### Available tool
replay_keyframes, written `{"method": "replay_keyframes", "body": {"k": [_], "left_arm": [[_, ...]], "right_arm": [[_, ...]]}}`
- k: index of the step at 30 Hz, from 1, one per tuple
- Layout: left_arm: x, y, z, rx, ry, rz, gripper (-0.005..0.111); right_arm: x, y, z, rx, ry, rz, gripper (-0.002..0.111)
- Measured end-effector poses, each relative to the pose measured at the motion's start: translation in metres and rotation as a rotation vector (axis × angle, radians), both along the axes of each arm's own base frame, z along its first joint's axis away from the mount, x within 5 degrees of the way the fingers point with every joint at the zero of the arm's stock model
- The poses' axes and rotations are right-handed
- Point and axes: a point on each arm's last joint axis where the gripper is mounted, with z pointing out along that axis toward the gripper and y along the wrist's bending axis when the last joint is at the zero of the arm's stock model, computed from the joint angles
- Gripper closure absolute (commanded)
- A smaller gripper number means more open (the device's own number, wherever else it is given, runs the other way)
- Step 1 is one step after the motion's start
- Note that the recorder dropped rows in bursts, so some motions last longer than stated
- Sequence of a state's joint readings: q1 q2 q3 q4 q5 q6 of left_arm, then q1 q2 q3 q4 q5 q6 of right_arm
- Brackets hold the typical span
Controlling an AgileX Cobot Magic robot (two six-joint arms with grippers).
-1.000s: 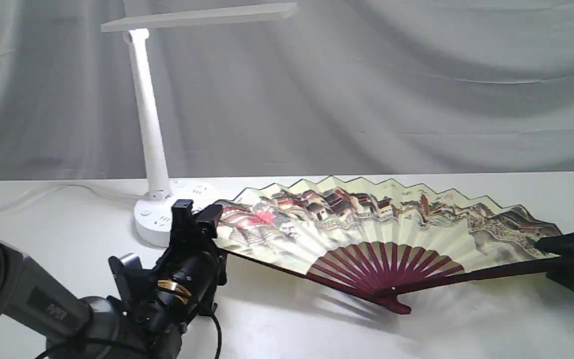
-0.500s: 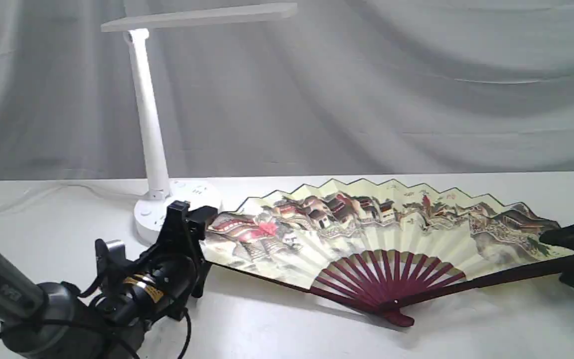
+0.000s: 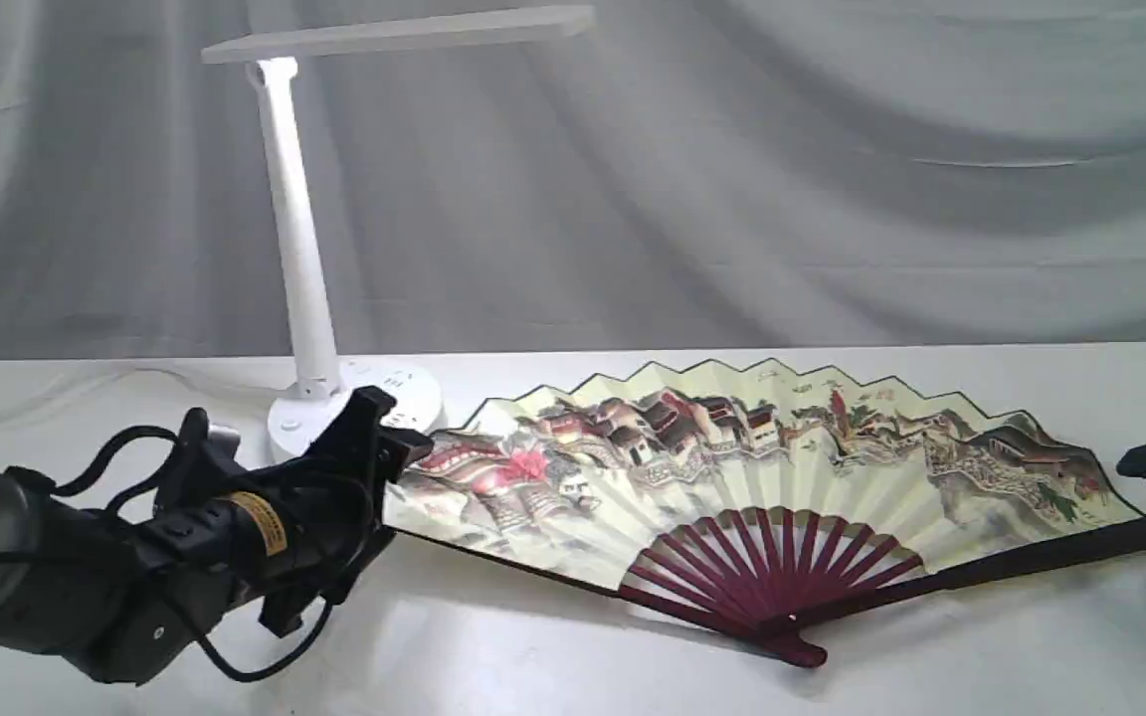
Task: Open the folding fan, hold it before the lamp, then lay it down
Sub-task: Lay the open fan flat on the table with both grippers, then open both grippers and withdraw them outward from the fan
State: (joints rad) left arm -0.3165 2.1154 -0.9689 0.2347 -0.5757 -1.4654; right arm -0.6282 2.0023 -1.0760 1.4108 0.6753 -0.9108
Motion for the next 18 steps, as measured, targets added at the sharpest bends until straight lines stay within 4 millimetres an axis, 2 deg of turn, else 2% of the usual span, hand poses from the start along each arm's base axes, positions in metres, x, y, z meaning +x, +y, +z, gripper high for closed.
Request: {"method": "replay_keyframes", "body": {"k": [10,18], "left_arm": [[-0.008,0.008,0.022,0.268,0.040,-0.096,0.040],[-0.018,0.015,0.042,0.473,0.073,-0.196,0.040]], "right_arm": [[-0.010,0.001,0.013,-0.088,0.079,0.059,0.048],[-0.014,0.007,0.013,-0.115,0.119,0.154,0.048]]}}
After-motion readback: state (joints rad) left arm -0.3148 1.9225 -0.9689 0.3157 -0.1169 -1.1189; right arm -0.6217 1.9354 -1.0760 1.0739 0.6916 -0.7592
